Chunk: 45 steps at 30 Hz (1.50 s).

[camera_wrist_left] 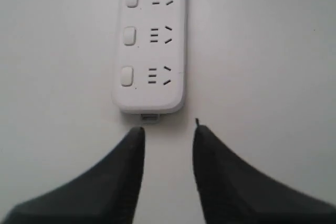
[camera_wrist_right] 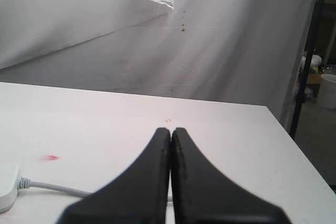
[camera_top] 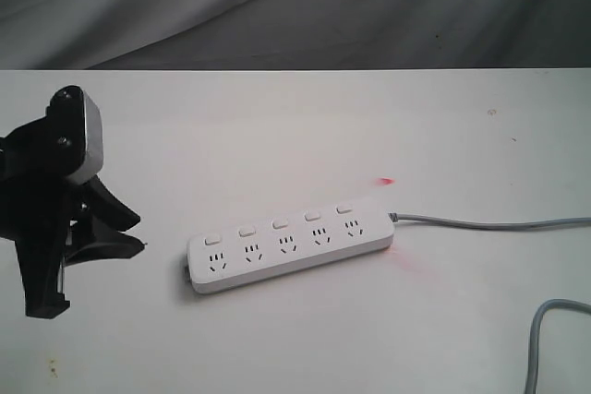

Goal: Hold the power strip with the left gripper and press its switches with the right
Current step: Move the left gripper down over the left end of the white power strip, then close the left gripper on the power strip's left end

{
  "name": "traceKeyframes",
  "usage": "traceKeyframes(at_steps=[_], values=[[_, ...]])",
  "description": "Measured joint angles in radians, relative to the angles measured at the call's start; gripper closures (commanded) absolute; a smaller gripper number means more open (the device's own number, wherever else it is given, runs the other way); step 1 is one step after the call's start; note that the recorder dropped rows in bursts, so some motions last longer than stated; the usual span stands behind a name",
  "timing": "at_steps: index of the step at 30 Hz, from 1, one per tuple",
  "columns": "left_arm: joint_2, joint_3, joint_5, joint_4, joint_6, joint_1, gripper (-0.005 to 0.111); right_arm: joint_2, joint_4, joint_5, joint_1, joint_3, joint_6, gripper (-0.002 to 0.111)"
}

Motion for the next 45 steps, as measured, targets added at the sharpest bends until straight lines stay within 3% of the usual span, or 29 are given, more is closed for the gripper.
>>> traceKeyframes(at_steps=[3,6,19,28,35,45], values=[[0.020,0.000,0.033,-0.056,0.092,0.000,0.024,0.000,0.000,0.000,0.000,0.000,0.000,0.108],[0.034,0.000,0.029,-0.105,0.120,-0.002,0.014,0.000,0.000,0.000,0.000,0.000,0.000,0.108],[0.195,-0.005,-0.055,-0.182,0.163,-0.012,0.013,0.000,0.000,0.000,0.000,0.000,0.000,0.108],[0.308,-0.009,-0.290,-0.198,0.231,-0.170,0.013,0.000,0.000,0.002,0.000,0.000,0.000,0.108],[0.410,-0.095,-0.301,-0.223,0.207,-0.175,0.013,0.000,0.000,0.002,0.000,0.000,0.000,0.108],[0.489,-0.099,-0.298,-0.225,0.191,-0.175,0.013,0.000,0.000,0.002,0.000,0.000,0.000,0.108]])
